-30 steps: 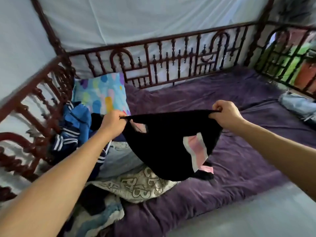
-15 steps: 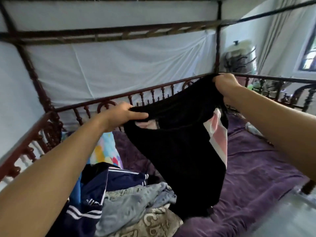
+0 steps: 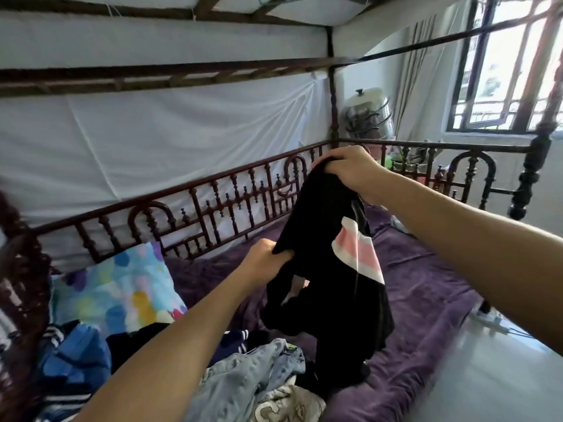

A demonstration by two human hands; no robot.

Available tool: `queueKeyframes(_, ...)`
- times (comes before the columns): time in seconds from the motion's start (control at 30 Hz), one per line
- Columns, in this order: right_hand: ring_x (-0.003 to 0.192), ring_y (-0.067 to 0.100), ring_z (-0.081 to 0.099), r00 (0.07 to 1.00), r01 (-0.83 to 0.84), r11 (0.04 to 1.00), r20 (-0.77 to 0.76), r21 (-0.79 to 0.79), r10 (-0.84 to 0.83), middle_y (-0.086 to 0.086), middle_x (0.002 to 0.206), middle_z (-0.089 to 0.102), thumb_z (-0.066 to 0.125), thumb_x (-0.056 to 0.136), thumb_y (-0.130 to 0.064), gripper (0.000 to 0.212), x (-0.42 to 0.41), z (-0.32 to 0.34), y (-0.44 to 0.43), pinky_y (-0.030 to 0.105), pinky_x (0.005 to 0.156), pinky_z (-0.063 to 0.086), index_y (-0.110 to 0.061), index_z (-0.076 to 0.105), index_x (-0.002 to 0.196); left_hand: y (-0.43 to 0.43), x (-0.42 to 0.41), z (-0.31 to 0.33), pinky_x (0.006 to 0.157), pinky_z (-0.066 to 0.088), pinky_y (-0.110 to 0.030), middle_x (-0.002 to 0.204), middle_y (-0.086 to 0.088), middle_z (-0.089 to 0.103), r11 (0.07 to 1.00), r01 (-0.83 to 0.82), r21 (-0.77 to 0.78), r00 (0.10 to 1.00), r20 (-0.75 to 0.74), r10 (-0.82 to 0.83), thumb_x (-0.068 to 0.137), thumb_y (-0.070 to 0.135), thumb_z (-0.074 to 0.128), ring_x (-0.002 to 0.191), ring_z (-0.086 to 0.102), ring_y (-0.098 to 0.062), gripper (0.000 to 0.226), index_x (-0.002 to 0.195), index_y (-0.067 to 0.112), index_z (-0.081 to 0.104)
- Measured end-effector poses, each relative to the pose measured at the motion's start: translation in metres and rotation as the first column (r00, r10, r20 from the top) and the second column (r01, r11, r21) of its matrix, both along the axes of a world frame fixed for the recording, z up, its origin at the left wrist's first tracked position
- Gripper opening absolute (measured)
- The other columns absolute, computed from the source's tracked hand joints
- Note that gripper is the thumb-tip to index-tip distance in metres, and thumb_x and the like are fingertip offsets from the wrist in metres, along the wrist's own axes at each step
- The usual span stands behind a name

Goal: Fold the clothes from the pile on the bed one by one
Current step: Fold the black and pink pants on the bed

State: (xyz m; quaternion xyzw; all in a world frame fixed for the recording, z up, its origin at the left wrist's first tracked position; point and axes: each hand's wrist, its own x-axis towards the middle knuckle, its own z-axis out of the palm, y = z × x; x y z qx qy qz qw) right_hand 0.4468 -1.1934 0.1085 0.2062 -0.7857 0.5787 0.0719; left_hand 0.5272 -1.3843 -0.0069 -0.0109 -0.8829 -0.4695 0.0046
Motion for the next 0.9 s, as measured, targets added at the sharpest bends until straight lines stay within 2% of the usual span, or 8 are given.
queueKeyframes(0.13,0.084,0.022,0.064,0.965,0.227,0.913,-0.207,0.338,-0.164,0.008,0.091,0.07,0.062,0.079,0.0,0.025,-0.011,-0.012,0.045,0.033,0.081,0.052,-0.013,0.074,0.097,-0.009,-0.007,0.03,0.045,0.025,-0.025,0.052,0.0,0.039,0.932,-0.29,0.216,0.948,-0.068,0.31,0.093,0.023,0.054,0.046,0.038,-0.013,0.029,0.066,0.012,0.046)
queueKeyframes(0.27,0.098,0.033,0.063,0.927,0.346,0.459,-0.222,0.818,-0.302,0.013,0.104,0.068,0.059,0.076,-0.007,0.028,-0.017,-0.06,0.095,0.031,0.074,0.05,-0.016,0.071,0.1,-0.034,-0.014,0.053,0.044,0.028,-0.029,0.055,-0.007,0.038,0.877,-0.403,0.262,0.853,-0.241,0.463,0.091,0.004,0.046,0.051,0.038,-0.021,0.033,0.059,0.008,0.042)
queueKeyframes(0.37,0.064,0.024,0.061,0.914,0.28,0.667,0.022,0.691,-0.406,0.013,0.074,0.062,0.053,0.081,0.002,0.021,-0.015,-0.074,0.102,0.02,0.046,0.041,-0.001,0.071,0.091,-0.054,-0.016,0.044,0.055,0.037,-0.032,0.084,-0.016,0.057,0.887,-0.445,-0.123,0.86,-0.336,0.385,0.083,-0.006,0.046,0.073,0.05,-0.029,0.012,0.08,0.003,0.054)
queueKeyframes(0.43,0.042,0.013,0.045,0.928,0.251,0.861,0.143,0.442,-0.344,0.008,0.059,0.049,0.048,0.082,0.012,0.023,-0.011,-0.064,0.086,0.015,0.033,0.031,0.001,0.068,0.081,-0.057,-0.016,0.031,0.062,0.04,-0.029,0.11,-0.005,0.056,0.9,-0.326,-0.291,0.925,-0.295,0.24,0.075,-0.013,0.043,0.091,0.055,-0.027,0.046,0.111,0.013,0.056)
queueKeyframes(0.57,0.042,0.013,0.042,0.969,0.163,0.972,0.157,0.168,-0.189,0.007,0.063,0.049,0.047,0.084,0.011,0.023,-0.003,-0.027,0.047,0.016,0.035,0.029,0.003,0.067,0.094,-0.036,-0.009,0.011,0.046,0.033,-0.016,0.07,-0.004,0.062,0.98,-0.008,-0.199,0.999,-0.04,0.0,0.072,-0.018,0.036,0.056,0.054,-0.01,0.049,0.093,0.016,0.066)
queueKeyframes(0.67,0.055,0.018,0.053,0.973,0.215,0.966,0.053,0.145,-0.224,0.01,0.07,0.059,0.05,0.081,0.006,0.026,-0.01,-0.012,0.039,0.02,0.049,0.044,0.003,0.071,0.097,-0.022,-0.001,0.005,0.053,0.038,-0.022,0.072,-0.006,0.061,0.999,0.038,0.016,0.998,0.039,-0.039,0.089,-0.004,0.044,0.059,0.052,-0.013,0.028,0.088,0.013,0.066)
queueKeyframes(0.77,0.078,0.021,0.059,0.917,0.394,0.844,-0.223,0.363,-0.332,0.002,0.085,0.065,0.056,0.079,-0.003,0.029,-0.021,-0.007,0.057,0.026,0.07,0.049,-0.018,0.076,0.093,-0.031,0.009,0.019,0.052,0.042,-0.025,0.066,-0.004,0.058,0.988,0.076,0.132,0.997,0.022,-0.079,0.093,0.033,0.059,0.057,0.056,-0.017,0.025,0.082,0.01,0.061)
queueKeyframes(0.9,0.076,0.022,0.058,0.885,0.462,0.615,-0.291,0.639,-0.363,0.003,0.086,0.067,0.061,0.079,-0.003,0.027,-0.025,-0.021,0.108,0.026,0.066,0.043,-0.024,0.077,0.088,-0.077,0.011,0.058,0.053,0.035,-0.026,0.05,0.008,0.054,0.916,-0.096,-0.39,0.98,-0.196,0.019,0.064,0.039,0.085,0.047,0.049,-0.002,0.033,0.062,0.013,0.064)
